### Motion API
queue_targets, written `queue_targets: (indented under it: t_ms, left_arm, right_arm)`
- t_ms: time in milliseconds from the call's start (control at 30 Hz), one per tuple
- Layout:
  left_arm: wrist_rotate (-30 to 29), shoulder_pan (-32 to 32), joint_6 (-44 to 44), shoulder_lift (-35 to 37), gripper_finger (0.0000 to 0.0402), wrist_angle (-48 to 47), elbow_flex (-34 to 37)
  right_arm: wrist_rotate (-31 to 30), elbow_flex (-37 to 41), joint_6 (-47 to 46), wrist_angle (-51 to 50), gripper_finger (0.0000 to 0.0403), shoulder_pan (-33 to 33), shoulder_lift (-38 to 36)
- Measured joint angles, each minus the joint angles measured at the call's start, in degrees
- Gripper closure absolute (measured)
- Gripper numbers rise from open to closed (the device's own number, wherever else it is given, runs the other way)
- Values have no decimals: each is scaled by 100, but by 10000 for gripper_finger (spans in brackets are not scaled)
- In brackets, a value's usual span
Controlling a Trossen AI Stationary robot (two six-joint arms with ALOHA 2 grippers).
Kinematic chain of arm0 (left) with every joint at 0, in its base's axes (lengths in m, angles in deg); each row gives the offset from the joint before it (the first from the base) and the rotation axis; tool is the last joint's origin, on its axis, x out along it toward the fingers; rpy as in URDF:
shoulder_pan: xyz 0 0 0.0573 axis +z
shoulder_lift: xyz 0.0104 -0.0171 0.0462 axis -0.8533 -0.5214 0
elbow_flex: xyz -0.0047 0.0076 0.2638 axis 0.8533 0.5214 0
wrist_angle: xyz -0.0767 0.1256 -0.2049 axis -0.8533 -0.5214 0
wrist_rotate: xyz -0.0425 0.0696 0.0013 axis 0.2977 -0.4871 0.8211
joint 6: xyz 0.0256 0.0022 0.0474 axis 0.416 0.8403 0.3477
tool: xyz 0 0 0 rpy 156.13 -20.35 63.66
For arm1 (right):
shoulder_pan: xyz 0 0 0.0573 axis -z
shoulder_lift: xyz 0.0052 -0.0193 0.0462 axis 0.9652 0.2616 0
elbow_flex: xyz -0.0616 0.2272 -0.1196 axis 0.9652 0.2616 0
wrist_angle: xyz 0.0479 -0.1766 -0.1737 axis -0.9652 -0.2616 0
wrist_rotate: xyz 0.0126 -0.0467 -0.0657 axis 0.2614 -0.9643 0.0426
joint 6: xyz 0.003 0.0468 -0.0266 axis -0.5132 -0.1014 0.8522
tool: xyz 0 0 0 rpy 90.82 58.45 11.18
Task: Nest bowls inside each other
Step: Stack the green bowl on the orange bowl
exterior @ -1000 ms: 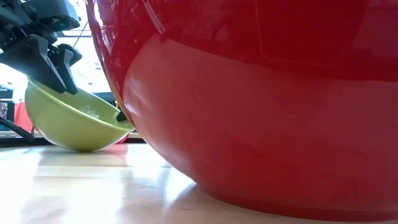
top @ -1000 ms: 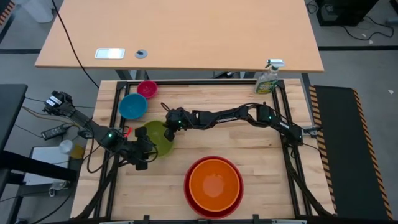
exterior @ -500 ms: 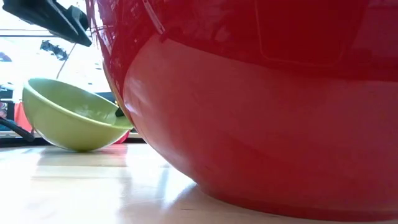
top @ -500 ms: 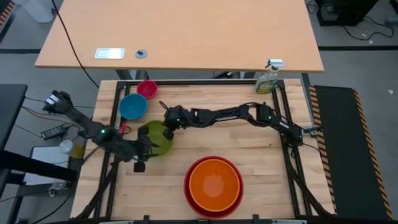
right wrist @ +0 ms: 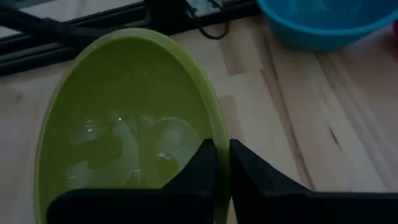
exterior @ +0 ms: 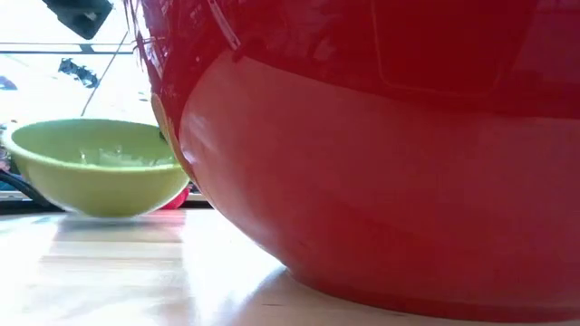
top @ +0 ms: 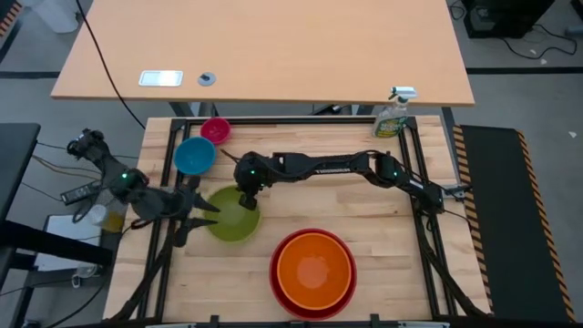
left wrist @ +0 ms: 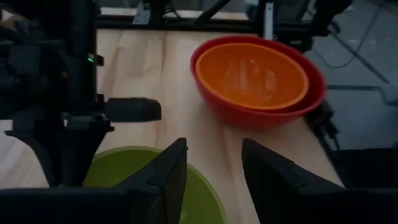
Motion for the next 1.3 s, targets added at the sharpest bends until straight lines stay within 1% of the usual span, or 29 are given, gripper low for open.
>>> queue_targets:
  t_ms: [67,233,333,400,533,700,833,1033,1200,1300]
  left_arm:
    - [0,-93,51,86,244,46,2]
    - [3,-320,273,329,244,413,2]
    - [4,-427,306,451,244,450,2]
    - [3,-471,339,490,244,444,4]
    - [2,-478,336,509,244,412,4]
    - [2,-472,346,498,244,295,4]
    - [1,-472,227,498,244,140,4]
    - [-102,-471,216,498,244,44,7]
    - [-195,-470,185,498,244,42,7]
    - [-195,-470,62,498,244,18,7]
  right_arm:
    - [136,-203,84,-283,371,17,0]
    - [784,-875,228,-1057,371,111,0]
    - [904,-1312,366,-1621,371,151,-6]
    - [906,-1219,449,-1637,371,172,-165]
    - [948,-1200,539,-2207,371,246,-481]
    - [915,-1211,736,-2538,371,271,-836]
    - [921,-1200,792,-3131,371,207,-1059]
    - [943,-1204,848,-3770,371,-37,-1458]
    - [948,-1189,931,-4661,371,-341,-1523]
    - [957,-999,919,-5201,371,-539,-1525]
